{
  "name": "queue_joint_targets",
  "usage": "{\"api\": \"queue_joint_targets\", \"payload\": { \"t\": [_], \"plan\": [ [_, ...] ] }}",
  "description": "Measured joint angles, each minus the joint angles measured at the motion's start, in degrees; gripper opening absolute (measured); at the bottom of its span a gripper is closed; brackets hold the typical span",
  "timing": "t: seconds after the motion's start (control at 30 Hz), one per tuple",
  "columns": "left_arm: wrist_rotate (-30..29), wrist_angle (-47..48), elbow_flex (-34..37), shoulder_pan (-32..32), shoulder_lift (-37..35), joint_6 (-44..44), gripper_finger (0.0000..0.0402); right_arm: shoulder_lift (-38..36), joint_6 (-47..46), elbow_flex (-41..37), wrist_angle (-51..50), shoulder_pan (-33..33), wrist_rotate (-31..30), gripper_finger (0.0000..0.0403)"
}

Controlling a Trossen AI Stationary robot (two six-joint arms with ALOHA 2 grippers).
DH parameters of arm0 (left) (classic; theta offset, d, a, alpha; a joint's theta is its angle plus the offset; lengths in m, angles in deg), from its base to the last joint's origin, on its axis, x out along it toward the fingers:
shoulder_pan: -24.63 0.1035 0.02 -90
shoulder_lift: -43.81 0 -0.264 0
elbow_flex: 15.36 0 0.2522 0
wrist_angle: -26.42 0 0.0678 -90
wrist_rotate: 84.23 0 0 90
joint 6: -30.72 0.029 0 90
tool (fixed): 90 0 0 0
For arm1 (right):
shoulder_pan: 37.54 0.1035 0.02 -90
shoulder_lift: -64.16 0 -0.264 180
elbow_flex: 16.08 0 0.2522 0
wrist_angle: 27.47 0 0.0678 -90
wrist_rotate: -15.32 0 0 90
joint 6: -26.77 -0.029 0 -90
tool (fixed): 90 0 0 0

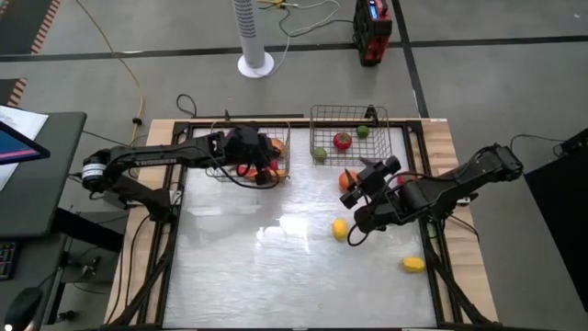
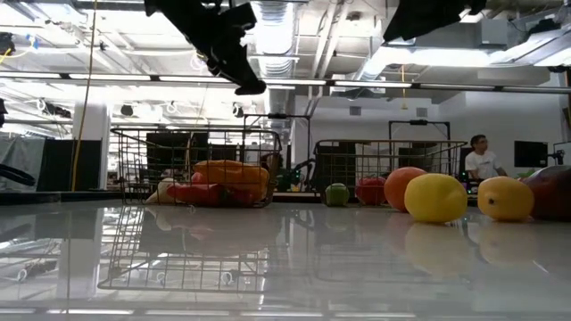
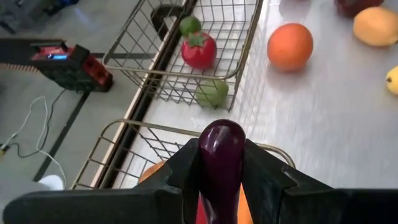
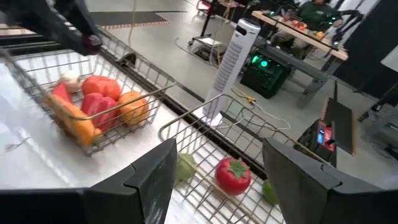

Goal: Sort produce into baskets
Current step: Put the eggplant into the left gold wire basket, then put the top left yellow lemon into the right gold wire basket

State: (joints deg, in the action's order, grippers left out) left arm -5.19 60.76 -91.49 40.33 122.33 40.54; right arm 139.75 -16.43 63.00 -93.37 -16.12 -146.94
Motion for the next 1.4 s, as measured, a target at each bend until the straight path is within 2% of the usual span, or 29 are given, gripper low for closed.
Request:
{"api": "queue_joint_targets", "payload": {
  "t": [0.37,0.47,0.67,0.8,0.93,1.13,1.3,1.4],
  "plan": [
    [-0.02,-0.18,0.0,0.15,0.09,0.04,0.0087,0.02,-0.33,0.0,-0.06,1.5,0.2,0.0265],
    [-3.56,0.26,0.0,0.13,0.09,-1.61,0.0089,0.02,-0.41,0.0,-0.04,1.5,0.31,0.0265],
    [-13.17,4.14,0.0,0.17,0.09,-2.35,0.0136,0.02,-0.92,0.0,-0.06,1.5,0.61,0.0265],
    [-14.86,4.99,0.0,0.14,0.09,-2.31,0.0176,0.02,-0.96,0.0,-0.13,1.48,2.19,0.0265],
    [-14.73,5.76,0.0,-0.37,-0.05,-1.88,0.0196,0.22,0.04,0.0,-0.14,1.3,7.65,0.0265],
    [-8.24,1.83,1.04,-6.17,-4.25,0.14,0.0198,2.75,1.01,0.0,1.13,0.97,17.59,0.0265],
    [-10.33,-7.92,10.19,-13.87,-12.99,3.06,0.0199,7.36,-0.33,0.02,0.43,-0.72,22.69,0.0265],
    [-9.83,-14.08,17.59,-16.81,-18.46,1.32,0.0199,9.66,-0.38,0.02,-2.57,-3.14,25.45,0.0265]
  ]
}}
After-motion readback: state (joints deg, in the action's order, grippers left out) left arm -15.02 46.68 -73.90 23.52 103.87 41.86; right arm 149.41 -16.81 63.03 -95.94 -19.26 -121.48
